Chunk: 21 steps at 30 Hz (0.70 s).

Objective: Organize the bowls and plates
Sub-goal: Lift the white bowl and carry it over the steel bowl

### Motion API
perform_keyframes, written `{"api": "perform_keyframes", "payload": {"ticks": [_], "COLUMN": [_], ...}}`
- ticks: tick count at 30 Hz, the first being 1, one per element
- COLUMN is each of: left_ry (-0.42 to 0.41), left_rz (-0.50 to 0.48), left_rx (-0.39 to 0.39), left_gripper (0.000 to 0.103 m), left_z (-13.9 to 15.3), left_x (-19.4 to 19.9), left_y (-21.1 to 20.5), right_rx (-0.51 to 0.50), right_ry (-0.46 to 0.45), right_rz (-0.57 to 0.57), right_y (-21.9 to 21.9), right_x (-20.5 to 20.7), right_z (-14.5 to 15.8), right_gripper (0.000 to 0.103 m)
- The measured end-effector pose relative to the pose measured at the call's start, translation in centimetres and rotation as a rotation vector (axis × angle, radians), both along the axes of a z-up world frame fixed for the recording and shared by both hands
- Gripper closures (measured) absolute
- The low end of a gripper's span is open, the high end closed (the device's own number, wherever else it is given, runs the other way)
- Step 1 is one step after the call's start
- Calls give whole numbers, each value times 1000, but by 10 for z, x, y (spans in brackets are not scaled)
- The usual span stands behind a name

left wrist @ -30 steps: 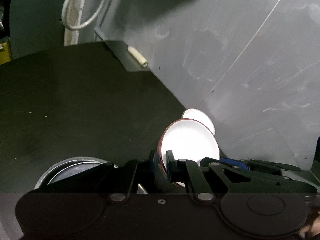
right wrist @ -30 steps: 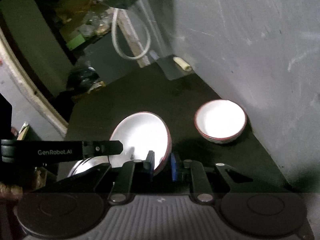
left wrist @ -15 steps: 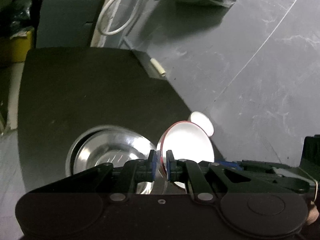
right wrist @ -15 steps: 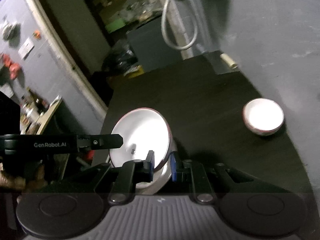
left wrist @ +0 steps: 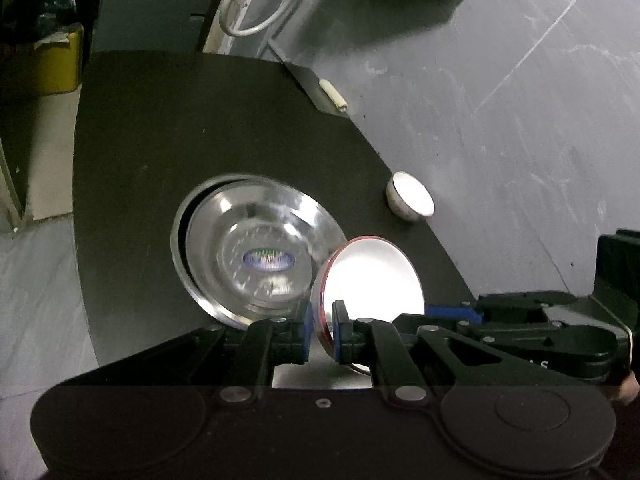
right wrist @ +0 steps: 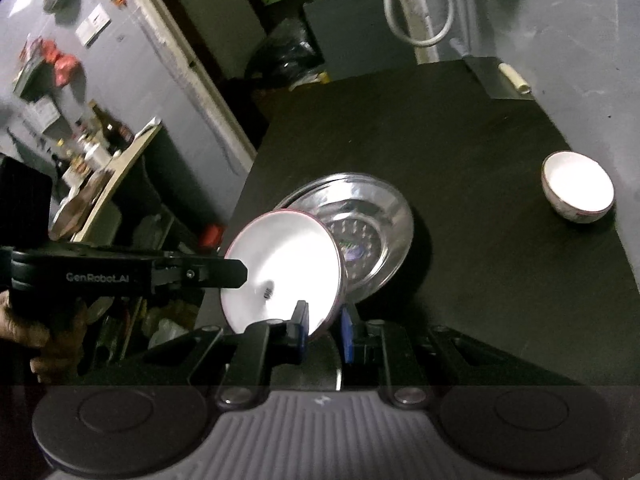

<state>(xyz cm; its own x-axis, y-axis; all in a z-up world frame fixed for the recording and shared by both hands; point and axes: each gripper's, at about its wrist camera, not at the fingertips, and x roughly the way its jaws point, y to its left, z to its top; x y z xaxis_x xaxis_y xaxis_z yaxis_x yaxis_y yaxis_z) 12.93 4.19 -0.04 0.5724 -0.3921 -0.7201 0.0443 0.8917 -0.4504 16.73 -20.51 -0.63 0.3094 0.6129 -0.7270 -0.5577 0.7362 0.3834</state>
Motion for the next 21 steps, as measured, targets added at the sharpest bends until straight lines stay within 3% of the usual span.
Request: {"api": "perform_keyframes", "payload": {"ticks": [16,21], "left_ry": [124,168], "left_rz": [-12,-17], "left_rx": [-21,32], "left_gripper": [93,93], "left_z": [-17,-16], "left_x": [-27,-26], "left_y": [3,-1], "right_rx": [-57,-63], "right_ry": [81,105], "right_rz": [112,140], "right_y": [7,10], "right_x": [-20,-17], "right_z": [-8,-11], "right_gripper": [84,84]}}
